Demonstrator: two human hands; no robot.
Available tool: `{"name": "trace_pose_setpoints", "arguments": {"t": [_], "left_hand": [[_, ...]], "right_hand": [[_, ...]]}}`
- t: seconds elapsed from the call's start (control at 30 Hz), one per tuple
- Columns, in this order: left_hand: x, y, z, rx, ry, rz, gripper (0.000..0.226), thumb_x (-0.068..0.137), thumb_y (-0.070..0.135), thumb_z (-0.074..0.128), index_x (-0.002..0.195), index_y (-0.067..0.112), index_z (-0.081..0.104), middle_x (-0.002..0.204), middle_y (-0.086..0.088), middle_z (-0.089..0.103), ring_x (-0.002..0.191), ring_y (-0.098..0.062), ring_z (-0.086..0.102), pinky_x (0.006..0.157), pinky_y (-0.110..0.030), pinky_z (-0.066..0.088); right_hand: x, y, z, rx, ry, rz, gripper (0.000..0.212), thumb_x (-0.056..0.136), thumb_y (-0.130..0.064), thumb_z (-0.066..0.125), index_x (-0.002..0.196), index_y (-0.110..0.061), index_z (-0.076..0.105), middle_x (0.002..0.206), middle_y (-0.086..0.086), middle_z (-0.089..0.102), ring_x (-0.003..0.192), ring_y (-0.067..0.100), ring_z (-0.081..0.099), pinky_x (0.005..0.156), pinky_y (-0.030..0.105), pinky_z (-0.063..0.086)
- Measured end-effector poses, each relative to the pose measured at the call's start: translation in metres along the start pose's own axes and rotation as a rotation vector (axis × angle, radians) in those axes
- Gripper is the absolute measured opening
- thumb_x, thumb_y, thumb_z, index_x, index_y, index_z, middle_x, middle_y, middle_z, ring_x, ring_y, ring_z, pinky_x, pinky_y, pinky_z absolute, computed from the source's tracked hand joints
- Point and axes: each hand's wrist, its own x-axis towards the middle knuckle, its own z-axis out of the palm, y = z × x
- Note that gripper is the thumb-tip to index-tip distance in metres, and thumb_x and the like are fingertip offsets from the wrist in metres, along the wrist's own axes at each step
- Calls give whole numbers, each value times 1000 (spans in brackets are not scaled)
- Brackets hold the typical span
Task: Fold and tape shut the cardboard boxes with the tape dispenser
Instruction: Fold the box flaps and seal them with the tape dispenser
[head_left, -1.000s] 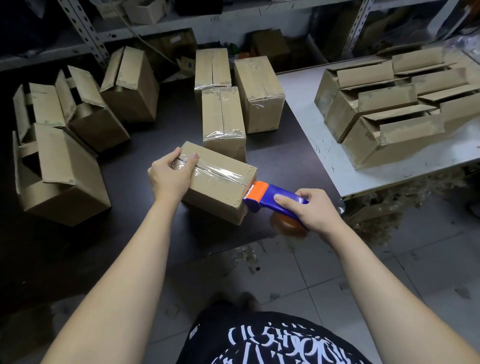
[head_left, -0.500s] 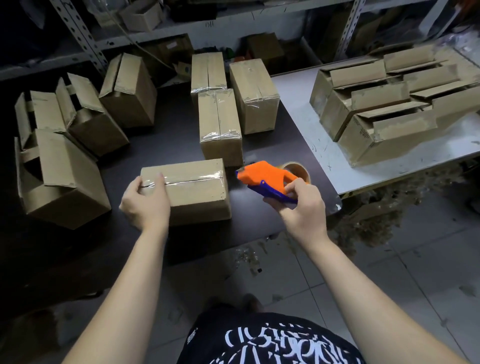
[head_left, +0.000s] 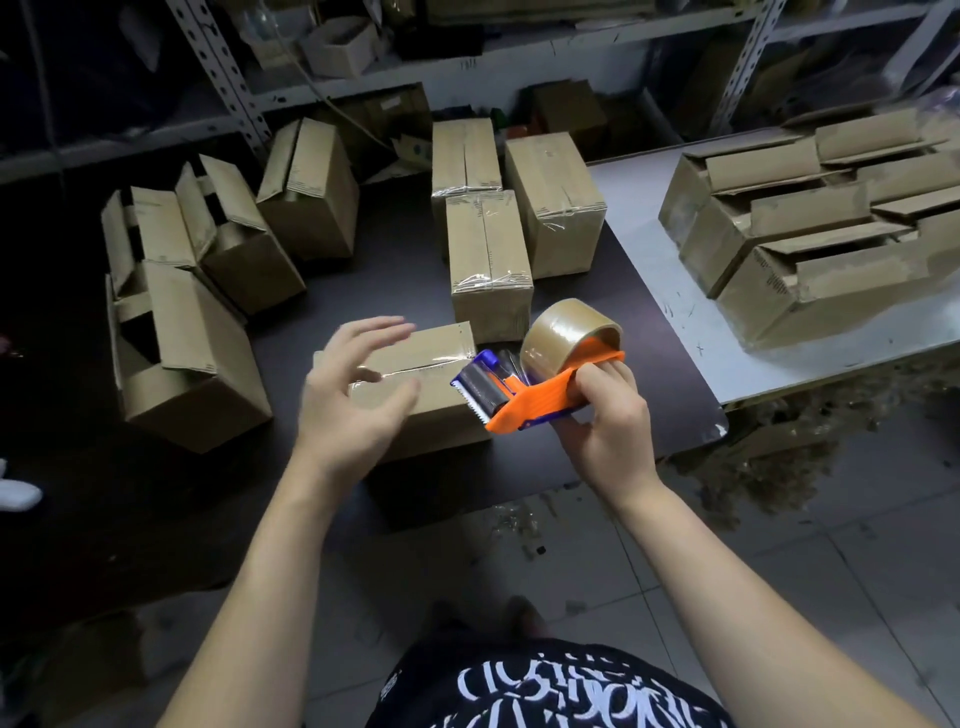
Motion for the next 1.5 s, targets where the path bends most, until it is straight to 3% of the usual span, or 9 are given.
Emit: {"name": "trace_pose_setpoints", "arguments": {"t": [0.1, 0.27, 0.47, 0.63, 0.9, 1.13, 1.23, 1.37, 1.5], "left_hand": [[-2, 31, -12, -92, -297, 113, 51, 84, 4, 75, 130, 25, 68, 139, 9, 61, 132, -23, 56, 89, -35, 51], [8, 35, -23, -36, -396, 241, 31, 87, 2, 79, 111, 21, 79, 121, 7, 71, 113, -26, 65, 81, -29, 45], [8, 24, -26, -31, -273, 271, 10, 91, 13, 76, 99, 15, 82, 104, 4, 76, 100, -22, 67, 77, -26, 45], [1, 11, -16, 79, -165, 329, 10, 90, -1, 75, 97, 5, 77, 94, 1, 74, 90, -18, 62, 83, -19, 42], [-6, 3, -17, 163, -109, 278, 12, 90, -5, 72, 93, 6, 74, 90, 3, 66, 94, 1, 51, 84, -8, 36], [6, 7, -52, 174, 51, 297, 11, 93, -4, 70, 92, 7, 71, 88, -3, 65, 87, -17, 58, 80, -23, 46], [15, 19, -63, 238, -26, 416, 5, 93, -1, 71, 95, 3, 72, 90, -3, 68, 90, -18, 57, 80, -24, 47], [19, 21, -54, 198, -44, 371, 15, 89, 16, 79, 97, 9, 69, 90, 1, 67, 90, -16, 59, 78, -26, 46], [21, 9, -50, 165, -39, 299, 12, 88, 13, 80, 95, 12, 71, 88, 4, 64, 84, -15, 63, 76, -34, 50]], "right_hand": [[6, -9, 6, 3, 26, -39, 34, 76, 0, 81, 70, -8, 48, 74, 5, 55, 76, 9, 36, 70, 17, 34], [11, -18, 14, 11, 24, -65, 37, 77, -1, 84, 73, -12, 49, 77, 3, 55, 80, 4, 34, 77, 10, 33], [11, -18, 20, -14, -55, -61, 41, 75, 0, 85, 75, -14, 47, 80, -6, 46, 78, 6, 31, 69, 16, 28], [1, -16, 25, -103, -133, -109, 49, 73, -4, 86, 85, -19, 41, 76, 10, 59, 75, 15, 38, 70, 17, 22], [-13, -20, 31, -234, -236, -150, 49, 73, -19, 94, 95, -17, 50, 89, 9, 71, 78, 27, 68, 79, 34, 55], [-31, 3, 20, -278, -222, 70, 37, 93, -48, 69, 84, -14, 57, 80, 3, 65, 73, 25, 58, 75, 27, 38], [-38, 6, 18, -294, -209, 147, 41, 95, -53, 66, 84, -14, 56, 81, 4, 65, 74, 23, 57, 73, 29, 39], [-34, -1, 24, -280, -208, 260, 41, 92, -58, 66, 85, -21, 50, 83, -2, 61, 79, 20, 54, 71, 29, 41], [-36, -7, 21, -268, -170, 296, 46, 87, -68, 58, 78, -26, 43, 71, -11, 47, 64, 16, 44, 58, 15, 25]]}}
